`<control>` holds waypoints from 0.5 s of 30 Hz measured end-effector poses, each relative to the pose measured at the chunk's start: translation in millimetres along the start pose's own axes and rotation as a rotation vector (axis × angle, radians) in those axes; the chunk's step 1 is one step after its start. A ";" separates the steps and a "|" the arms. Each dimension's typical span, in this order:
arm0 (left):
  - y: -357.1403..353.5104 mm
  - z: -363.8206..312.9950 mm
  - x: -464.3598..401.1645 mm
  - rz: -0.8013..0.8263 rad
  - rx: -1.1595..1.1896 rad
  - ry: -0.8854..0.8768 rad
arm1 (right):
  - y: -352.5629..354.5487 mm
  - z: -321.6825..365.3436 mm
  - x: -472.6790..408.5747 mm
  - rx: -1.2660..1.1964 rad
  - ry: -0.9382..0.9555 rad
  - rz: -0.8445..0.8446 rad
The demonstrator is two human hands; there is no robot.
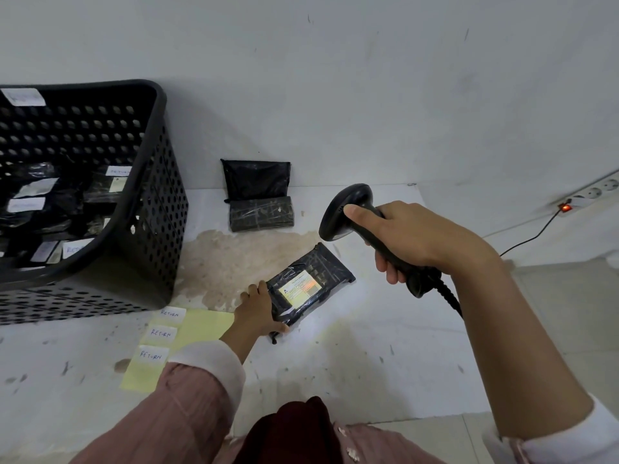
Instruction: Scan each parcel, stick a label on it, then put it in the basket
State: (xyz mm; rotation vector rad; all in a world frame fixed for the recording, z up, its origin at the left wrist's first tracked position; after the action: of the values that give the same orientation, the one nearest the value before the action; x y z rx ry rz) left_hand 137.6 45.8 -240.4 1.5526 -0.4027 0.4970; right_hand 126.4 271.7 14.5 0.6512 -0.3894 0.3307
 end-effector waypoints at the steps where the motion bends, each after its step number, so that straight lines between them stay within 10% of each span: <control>1: 0.2 -0.1 0.4 0.001 0.002 0.000 | 0.2 -0.9 0.3 -0.003 0.003 0.002; 15: -4.1 1.4 2.7 0.002 -0.011 -0.011 | -49.2 -117.0 -57.9 -0.032 -0.118 -0.170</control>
State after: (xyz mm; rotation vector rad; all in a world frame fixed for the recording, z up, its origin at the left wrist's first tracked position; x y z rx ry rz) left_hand 142.1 44.8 -242.4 1.5451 -0.4151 0.4873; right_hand 124.6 299.6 -122.1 0.6696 -0.4480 0.1244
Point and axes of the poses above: each hand's wrist, its own x-axis away from the middle knuckle, its own y-axis out of the back of the hand, z = x × y, the point moved 1 cm from there along -x, towards the middle knuckle, and after that the axes turned 14 degrees about -x, right-handed, at the moved point
